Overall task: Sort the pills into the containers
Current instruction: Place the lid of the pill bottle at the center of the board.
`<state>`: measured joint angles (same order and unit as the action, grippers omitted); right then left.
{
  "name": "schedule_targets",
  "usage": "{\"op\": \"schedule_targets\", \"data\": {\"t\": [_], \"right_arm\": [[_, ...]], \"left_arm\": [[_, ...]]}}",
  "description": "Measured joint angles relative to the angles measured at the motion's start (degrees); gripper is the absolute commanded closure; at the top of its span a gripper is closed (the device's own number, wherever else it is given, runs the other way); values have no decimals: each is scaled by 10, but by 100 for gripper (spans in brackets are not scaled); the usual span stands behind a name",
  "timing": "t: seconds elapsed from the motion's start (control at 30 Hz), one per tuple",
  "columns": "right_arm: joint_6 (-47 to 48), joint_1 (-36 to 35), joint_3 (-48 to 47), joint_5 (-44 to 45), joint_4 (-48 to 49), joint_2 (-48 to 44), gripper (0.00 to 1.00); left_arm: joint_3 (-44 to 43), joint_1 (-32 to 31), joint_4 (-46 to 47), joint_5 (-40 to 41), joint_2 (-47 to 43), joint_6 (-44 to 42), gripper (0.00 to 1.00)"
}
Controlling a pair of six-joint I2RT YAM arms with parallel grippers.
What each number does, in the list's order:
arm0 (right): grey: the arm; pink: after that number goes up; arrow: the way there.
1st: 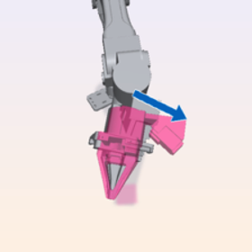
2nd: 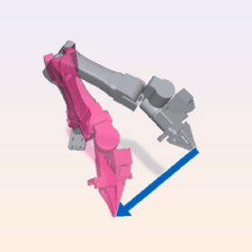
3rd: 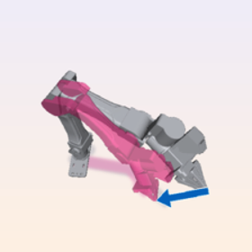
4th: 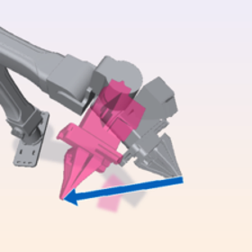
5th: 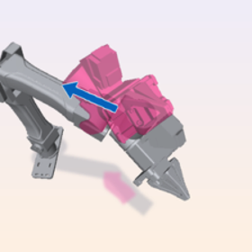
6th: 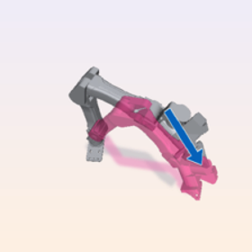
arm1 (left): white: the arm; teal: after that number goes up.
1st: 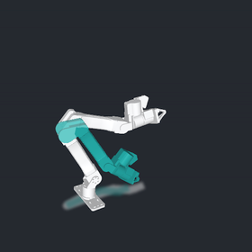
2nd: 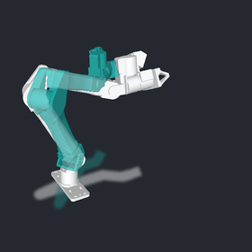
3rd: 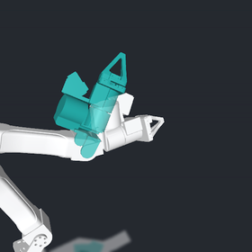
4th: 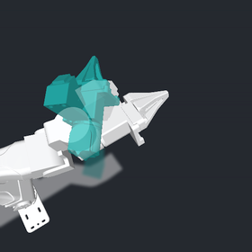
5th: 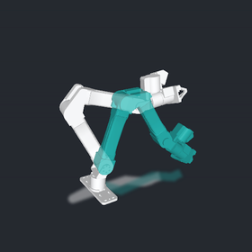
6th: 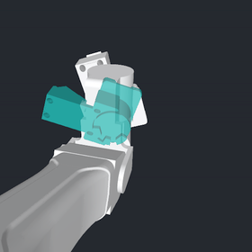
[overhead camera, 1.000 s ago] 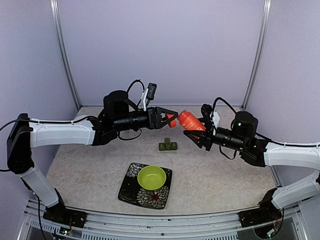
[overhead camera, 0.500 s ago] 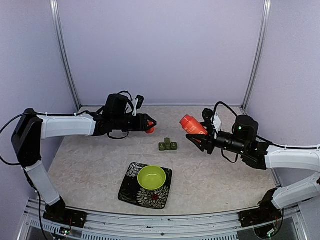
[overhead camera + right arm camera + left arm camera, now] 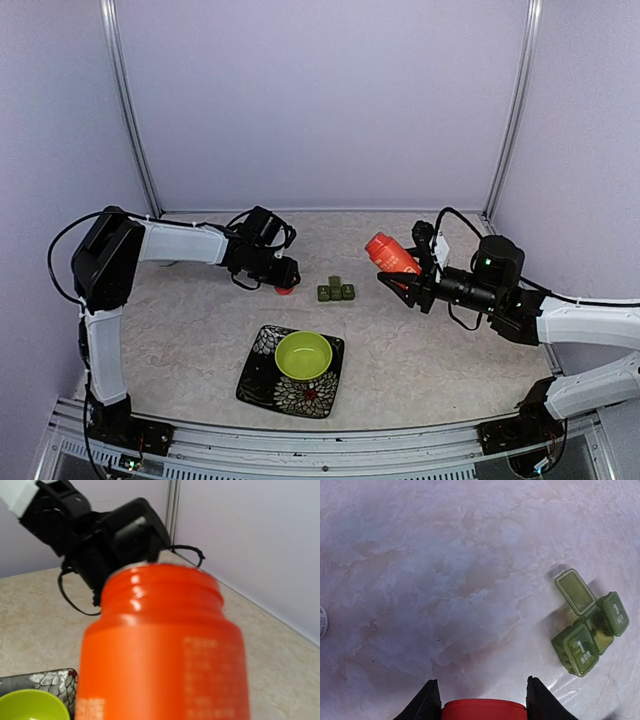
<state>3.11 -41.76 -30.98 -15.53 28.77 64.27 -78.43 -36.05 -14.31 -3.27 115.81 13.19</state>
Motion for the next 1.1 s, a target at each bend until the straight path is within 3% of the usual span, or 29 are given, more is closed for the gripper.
{"op": "schedule_targets", "data": {"t": [0.27,0.63,1.1], "right_arm": [[-5,0,1,-2,0,0,100],[-9,0,2,-2,2,6,96],[2,16,-2,-12,16,89,99]], "left_arm": [[-45,12,-35,32,51,-27,48],[-75,28,-43,35,74,-41,18],[-39,26,-9,-2,28,-30,5]]}}
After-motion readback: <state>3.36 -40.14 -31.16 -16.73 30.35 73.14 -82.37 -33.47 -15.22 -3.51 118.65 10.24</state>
